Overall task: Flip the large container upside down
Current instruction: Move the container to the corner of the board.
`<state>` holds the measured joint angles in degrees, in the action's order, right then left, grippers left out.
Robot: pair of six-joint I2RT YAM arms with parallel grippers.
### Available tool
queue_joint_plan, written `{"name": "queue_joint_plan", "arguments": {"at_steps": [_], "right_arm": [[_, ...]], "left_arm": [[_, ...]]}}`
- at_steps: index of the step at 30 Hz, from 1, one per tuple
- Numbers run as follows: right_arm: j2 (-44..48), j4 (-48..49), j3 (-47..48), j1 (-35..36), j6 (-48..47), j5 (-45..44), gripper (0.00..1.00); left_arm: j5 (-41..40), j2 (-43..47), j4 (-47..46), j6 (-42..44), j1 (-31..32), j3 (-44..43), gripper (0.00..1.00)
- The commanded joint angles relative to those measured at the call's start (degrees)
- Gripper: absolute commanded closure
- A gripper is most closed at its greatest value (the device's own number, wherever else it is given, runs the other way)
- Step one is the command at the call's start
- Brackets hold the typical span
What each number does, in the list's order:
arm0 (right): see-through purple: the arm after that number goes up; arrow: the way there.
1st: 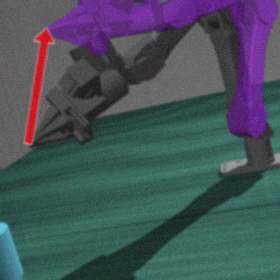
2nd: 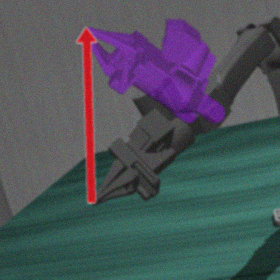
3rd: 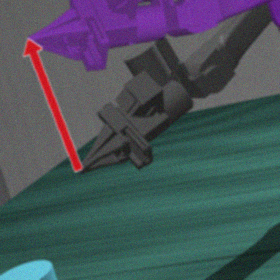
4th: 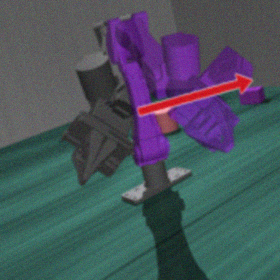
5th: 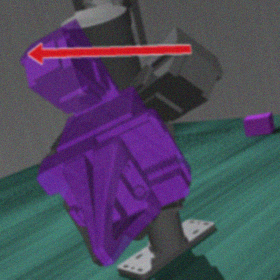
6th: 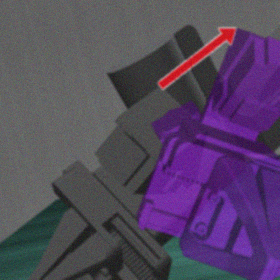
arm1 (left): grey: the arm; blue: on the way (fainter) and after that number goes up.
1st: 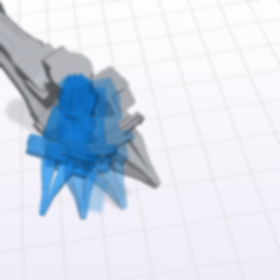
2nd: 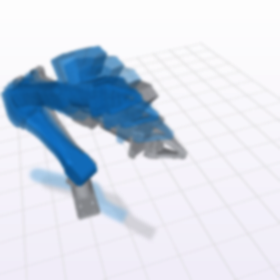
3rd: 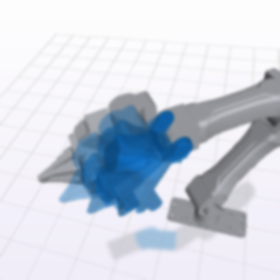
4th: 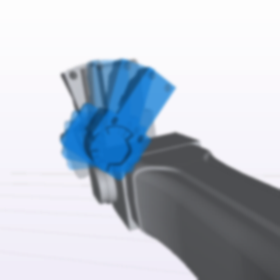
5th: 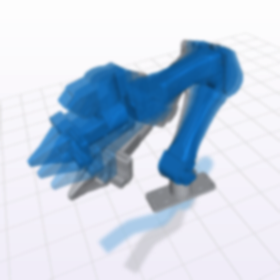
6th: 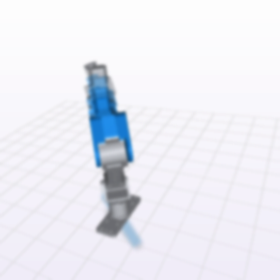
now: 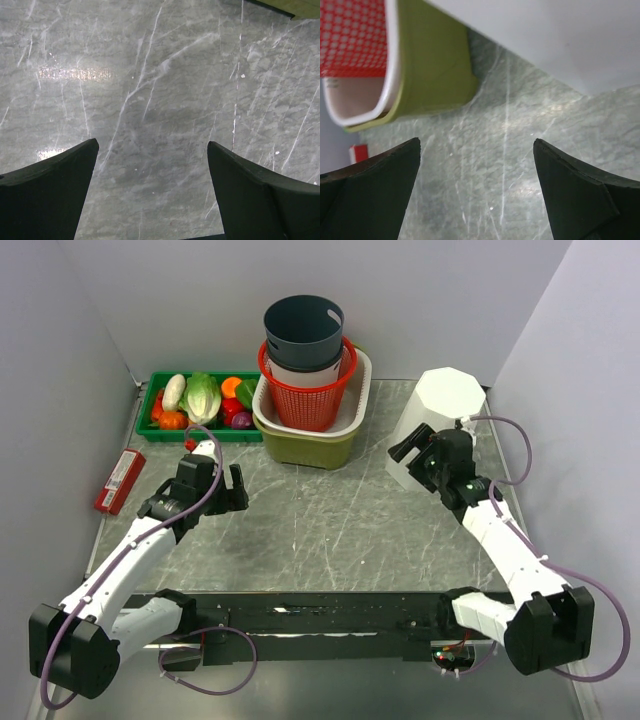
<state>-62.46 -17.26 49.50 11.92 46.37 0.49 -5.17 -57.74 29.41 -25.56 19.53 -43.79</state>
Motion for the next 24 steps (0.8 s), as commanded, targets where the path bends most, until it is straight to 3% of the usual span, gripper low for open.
{"name": "queue_joint_plan", "arguments": {"at_steps": [1,17,24], "right_arm": [[-1.9,-0.2,2.4,0.4,2.2,-9.4,0.00],[-27.2,-3.7,24.3,-4.4,-4.8,-20.3,0.00],[-36.7,-7.7,34.5,-10.1,-4.4,-19.6,0.00]], "left_arm": [[0.9,0.3,-1.7,0.7,-0.2,-1.4,0.04],[0.6,-0.2,-1.7,0.7,-0.2,-1.4,0.04],[1.3,-0.6,-1.8,1.0,-0.2,-1.4,0.04]]}}
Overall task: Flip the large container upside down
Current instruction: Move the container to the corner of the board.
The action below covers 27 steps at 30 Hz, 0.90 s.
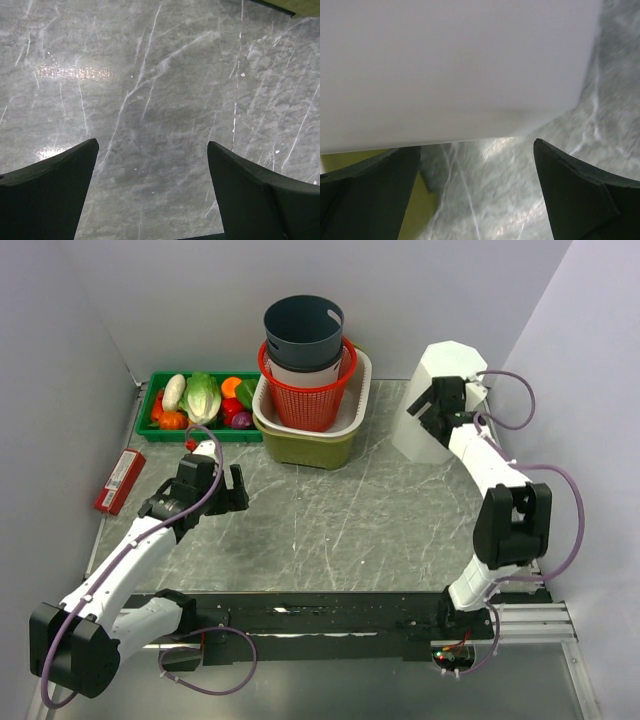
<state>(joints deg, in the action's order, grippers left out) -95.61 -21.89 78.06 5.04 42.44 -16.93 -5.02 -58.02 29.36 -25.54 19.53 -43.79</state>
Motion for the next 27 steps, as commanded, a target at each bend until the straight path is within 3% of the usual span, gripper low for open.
{"name": "queue_joint_plan", "arguments": {"at_steps": [1,6,15,27], "right_arm": [[-4.4,-3.9,7.0,-3.9,0.0,-2.3,0.00],[-9.6,-4.4,13.7,-7.2,-0.7,-0.9,0.00],[-19.7,-15.1,29.6,-10.8,2.2,-2.6,0.00],[-17.6,-12.7,24.2,-12.9,3.6,0.4,0.00]], "left_arm": [[1.2,-0.5,-1.9,0.9,-0.1,-1.4,0.04],[1.5,-0.3,-1.9,1.0,-0.2,-1.3,0.04],[1.6,-0.7,-1.9,1.2,-0.3,-1.4,0.04],[2.0,-0.4,-2.0,1.2,-0.3,-1.4,0.04]]}}
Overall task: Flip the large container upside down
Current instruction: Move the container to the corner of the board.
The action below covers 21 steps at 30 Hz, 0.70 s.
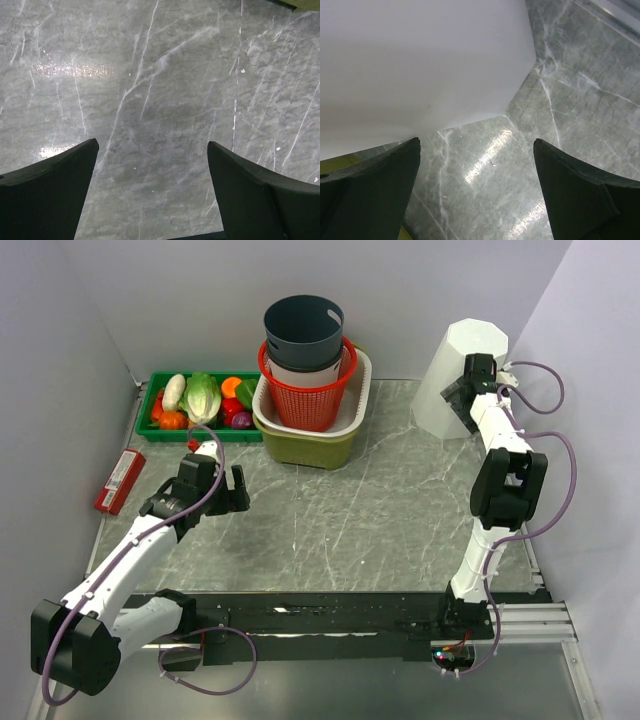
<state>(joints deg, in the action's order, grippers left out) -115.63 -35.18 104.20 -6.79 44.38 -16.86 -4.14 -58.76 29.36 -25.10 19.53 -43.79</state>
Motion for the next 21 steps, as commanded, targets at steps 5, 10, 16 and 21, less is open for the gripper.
{"name": "queue_joint_plan", "arguments": {"at_steps": [5,10,16,21], "right_arm": [[3.3,1.0,-2.5,-2.4,2.0,2.9,0.00],[3.9,2.4,-2.8,-2.5,-1.9,8.0,0.00],[11.5,10.0,-14.4,-2.2,-2.9,13.3,0.00],[20.1,17.2,-27.4,-1.0,-2.8,23.9,0.00]], "left_arm": [[1.1,0.6,-2.0,0.8,-0.3,-1.3,0.04],[0.6,0.7,-1.8,0.6,-0.3,-1.4,0.04],[0.4,0.9,-1.9,0.6,-0.3,-1.4,0.04],[0.6,1.0,-1.9,0.7,-0.3,-1.4,0.04]]}}
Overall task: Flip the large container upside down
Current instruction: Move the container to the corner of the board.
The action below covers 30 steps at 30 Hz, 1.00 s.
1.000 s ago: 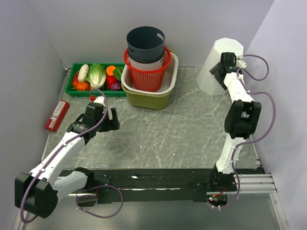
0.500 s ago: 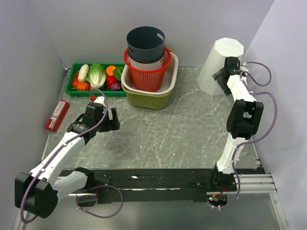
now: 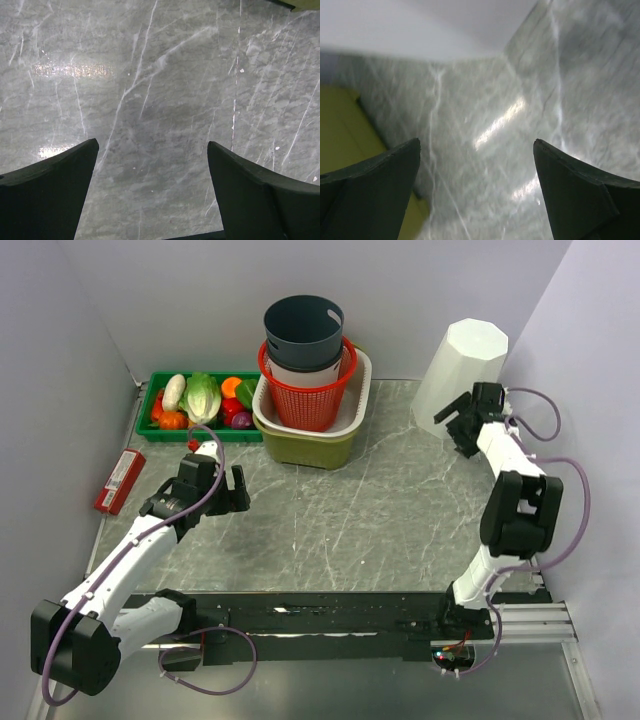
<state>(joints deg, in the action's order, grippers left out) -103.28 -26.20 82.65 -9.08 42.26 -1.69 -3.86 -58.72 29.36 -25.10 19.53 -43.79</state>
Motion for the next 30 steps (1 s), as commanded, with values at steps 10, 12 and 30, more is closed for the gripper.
{"name": "queue_joint_plan", "arguments": {"at_steps": [10,12,30], "right_arm": [[2.7,3.2,3.3,1.9,-3.2,6.7,0.00],[0.0,1.4,9.4,2.0,-3.2,4.3,0.00],[-6.1,-3.1,16.3,1.6,0.7,-16.7,0.00]], "left_arm": [[0.0,1.0,-1.8,0.7,-0.3,-1.4,0.04],[-0.4,0.9,-1.6,0.6,-0.3,-1.5,0.04],[-0.5,0.4,-1.7,0.6,-0.3,-1.5,0.04]]}}
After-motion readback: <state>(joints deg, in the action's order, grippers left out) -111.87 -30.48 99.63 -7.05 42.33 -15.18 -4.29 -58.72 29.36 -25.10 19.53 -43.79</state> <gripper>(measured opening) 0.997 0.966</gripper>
